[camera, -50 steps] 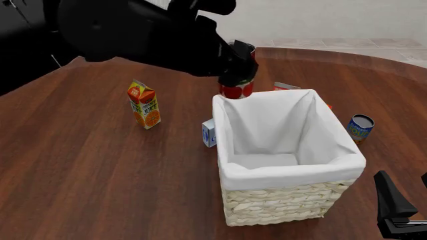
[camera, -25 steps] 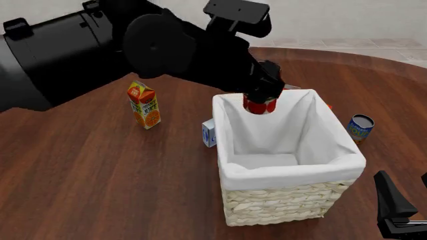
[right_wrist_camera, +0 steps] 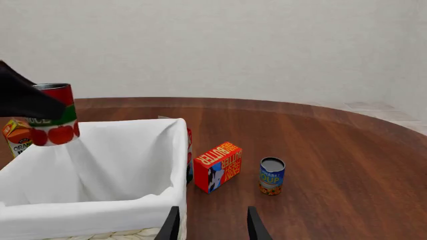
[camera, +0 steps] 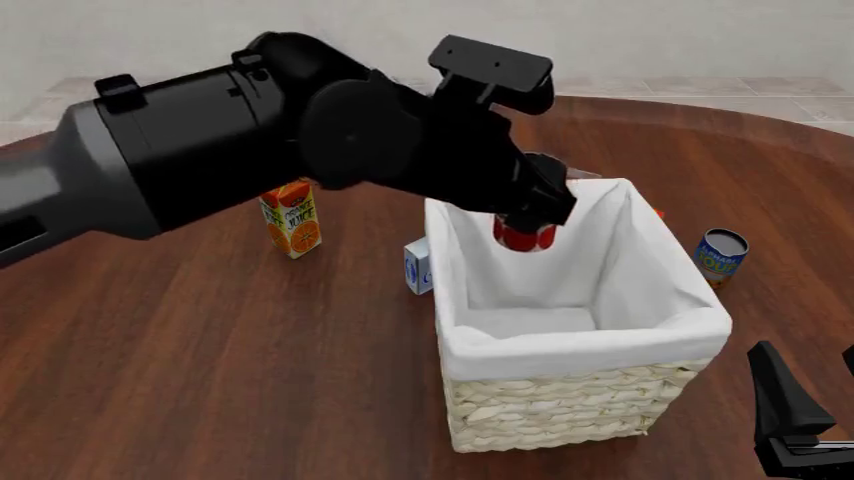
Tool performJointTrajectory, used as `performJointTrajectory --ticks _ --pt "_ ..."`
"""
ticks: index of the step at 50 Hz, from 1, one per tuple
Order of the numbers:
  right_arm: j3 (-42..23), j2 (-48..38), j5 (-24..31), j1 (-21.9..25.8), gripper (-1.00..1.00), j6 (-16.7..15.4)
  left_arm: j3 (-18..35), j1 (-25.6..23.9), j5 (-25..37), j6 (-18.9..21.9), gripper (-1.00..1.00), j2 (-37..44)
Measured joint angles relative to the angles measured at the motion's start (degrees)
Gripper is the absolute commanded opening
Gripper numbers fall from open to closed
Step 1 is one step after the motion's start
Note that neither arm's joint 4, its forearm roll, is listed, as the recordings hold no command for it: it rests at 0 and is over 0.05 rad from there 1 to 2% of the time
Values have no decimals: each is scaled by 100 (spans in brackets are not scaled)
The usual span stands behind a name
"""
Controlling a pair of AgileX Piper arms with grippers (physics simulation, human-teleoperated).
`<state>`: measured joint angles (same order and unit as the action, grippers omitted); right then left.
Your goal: Pick up the tomato sauce, and put it in the basket.
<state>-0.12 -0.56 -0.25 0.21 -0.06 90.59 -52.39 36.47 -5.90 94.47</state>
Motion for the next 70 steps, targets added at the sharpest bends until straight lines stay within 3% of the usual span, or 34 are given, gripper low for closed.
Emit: performJointTrajectory --ticks 70 --pt "0 0 0 0 100 0 -122 -81 -616 -133 -100 1167"
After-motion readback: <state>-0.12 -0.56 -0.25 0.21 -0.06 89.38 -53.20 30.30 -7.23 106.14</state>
